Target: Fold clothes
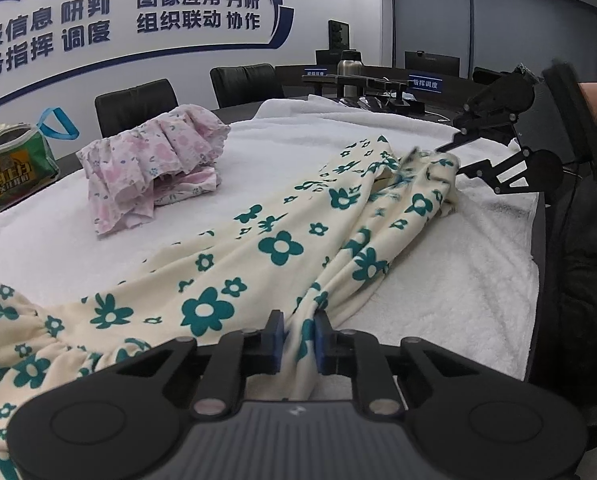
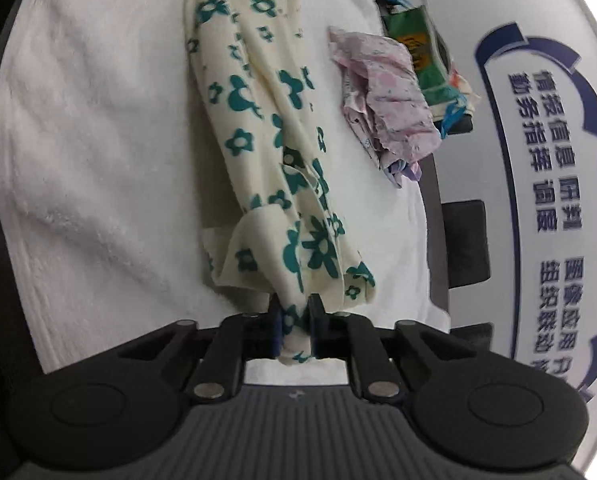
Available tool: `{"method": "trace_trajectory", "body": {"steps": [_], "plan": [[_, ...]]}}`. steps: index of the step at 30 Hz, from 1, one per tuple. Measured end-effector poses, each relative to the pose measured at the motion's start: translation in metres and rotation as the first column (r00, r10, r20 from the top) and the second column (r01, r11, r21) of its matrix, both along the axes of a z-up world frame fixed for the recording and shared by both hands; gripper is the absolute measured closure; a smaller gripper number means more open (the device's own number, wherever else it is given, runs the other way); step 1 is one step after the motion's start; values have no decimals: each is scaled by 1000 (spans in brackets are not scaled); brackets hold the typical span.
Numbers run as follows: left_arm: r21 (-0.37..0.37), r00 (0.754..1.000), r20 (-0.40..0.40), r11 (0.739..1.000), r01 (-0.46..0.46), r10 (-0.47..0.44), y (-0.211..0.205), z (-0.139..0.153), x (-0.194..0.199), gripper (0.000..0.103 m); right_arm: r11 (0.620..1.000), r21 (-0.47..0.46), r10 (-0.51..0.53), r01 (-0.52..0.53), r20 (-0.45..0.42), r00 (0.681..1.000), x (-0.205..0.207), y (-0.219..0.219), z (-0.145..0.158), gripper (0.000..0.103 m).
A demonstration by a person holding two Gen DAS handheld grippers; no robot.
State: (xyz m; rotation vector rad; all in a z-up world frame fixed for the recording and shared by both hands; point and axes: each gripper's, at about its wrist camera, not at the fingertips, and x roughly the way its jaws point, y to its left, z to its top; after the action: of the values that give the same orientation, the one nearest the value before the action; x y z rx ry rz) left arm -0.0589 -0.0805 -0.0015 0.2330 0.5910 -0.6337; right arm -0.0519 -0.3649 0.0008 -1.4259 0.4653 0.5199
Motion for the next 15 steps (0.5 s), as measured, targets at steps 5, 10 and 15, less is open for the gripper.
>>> {"method": "trace_trajectory", "body": {"steps": [5,10,15], "plan": [[-35,1000,-25,999,-1,0,5,0,3,86,970,66,-237,235,34,971,16,-38,7,87],[-32,1000,-22,999,-4,3,4,0,2,86,667,675,-274,315,-171,947,9,-57,63,86],[-42,1000,-30,999,-5,4,6,0,3,85,197,892,-308,406,-337,890,9,-75,61,85]]}}
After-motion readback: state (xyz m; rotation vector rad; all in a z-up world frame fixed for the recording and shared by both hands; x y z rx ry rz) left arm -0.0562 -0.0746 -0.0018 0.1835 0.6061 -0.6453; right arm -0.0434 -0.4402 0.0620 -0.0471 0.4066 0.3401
